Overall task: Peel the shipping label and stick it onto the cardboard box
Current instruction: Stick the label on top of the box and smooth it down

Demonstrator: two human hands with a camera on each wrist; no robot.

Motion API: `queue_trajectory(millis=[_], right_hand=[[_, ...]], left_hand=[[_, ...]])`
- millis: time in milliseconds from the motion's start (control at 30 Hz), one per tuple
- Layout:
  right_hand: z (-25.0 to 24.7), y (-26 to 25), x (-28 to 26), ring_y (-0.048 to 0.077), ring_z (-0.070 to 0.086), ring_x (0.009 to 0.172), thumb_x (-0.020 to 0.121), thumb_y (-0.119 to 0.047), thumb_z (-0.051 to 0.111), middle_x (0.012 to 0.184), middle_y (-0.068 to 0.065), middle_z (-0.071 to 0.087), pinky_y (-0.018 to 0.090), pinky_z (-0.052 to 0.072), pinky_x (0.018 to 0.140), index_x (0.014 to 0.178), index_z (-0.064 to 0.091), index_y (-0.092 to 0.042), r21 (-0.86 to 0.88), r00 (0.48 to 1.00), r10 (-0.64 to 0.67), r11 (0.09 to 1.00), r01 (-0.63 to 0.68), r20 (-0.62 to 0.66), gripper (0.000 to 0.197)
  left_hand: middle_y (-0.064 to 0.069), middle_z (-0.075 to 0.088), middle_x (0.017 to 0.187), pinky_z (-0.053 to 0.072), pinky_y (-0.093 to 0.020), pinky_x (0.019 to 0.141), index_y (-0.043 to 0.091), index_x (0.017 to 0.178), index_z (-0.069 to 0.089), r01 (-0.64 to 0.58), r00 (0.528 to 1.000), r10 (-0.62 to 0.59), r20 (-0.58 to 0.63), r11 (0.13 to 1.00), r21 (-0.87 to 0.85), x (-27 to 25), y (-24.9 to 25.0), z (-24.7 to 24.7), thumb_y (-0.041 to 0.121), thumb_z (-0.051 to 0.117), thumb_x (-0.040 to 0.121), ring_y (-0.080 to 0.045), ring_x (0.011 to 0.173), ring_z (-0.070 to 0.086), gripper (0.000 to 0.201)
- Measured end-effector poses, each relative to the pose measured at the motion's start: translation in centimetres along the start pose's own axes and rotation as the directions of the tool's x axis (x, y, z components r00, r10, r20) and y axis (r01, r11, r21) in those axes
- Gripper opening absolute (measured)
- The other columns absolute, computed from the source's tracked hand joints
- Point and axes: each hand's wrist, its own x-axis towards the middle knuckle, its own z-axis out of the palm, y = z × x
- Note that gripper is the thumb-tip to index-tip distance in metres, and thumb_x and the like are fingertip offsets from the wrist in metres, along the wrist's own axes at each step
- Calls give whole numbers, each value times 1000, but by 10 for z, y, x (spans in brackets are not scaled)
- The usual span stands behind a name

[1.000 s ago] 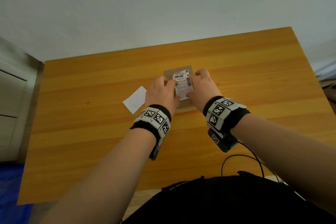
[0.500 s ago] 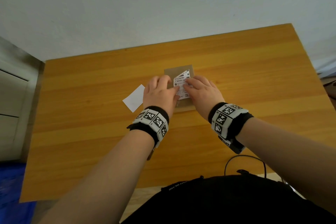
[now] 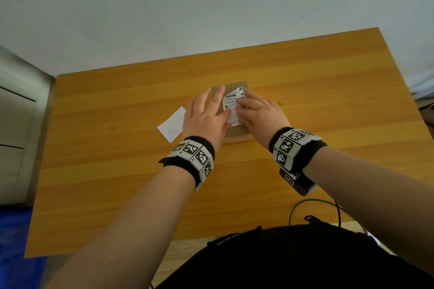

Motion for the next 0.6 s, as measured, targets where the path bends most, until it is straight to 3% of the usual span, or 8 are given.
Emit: queue_trajectory(millis=[267,467,600], right_hand=[[2,-2,9,23,40,136,87,-23,62,132,7,56,40,35,106,108,65,-5,99,997,35,995,-28,-72,28],[3,-1,4,26,44,131,84,-27,65,135,8,54,40,38,104,111,64,-4,143,996,55,989,-44,-71,36],[6,-1,4,22,40,135,85,-27,65,141,4,47,35,37,107,119,60,-7,234,995,93,969,-84,-26,40]], left_hand=[[7,11,160,9,-48,118,36,120,60,-6,999,6,41,1000,-11,4,-6,-5,43,46,91,-27,145,13,33],[8,17,159,11,-48,117,34,122,60,-22,1000,22,18,999,-29,4,-7,-1,42,48,91,-26,146,16,34],[7,21,158,14,-48,117,33,124,58,-19,1000,19,21,999,-33,2,-8,3,40,47,91,-25,145,19,35]])
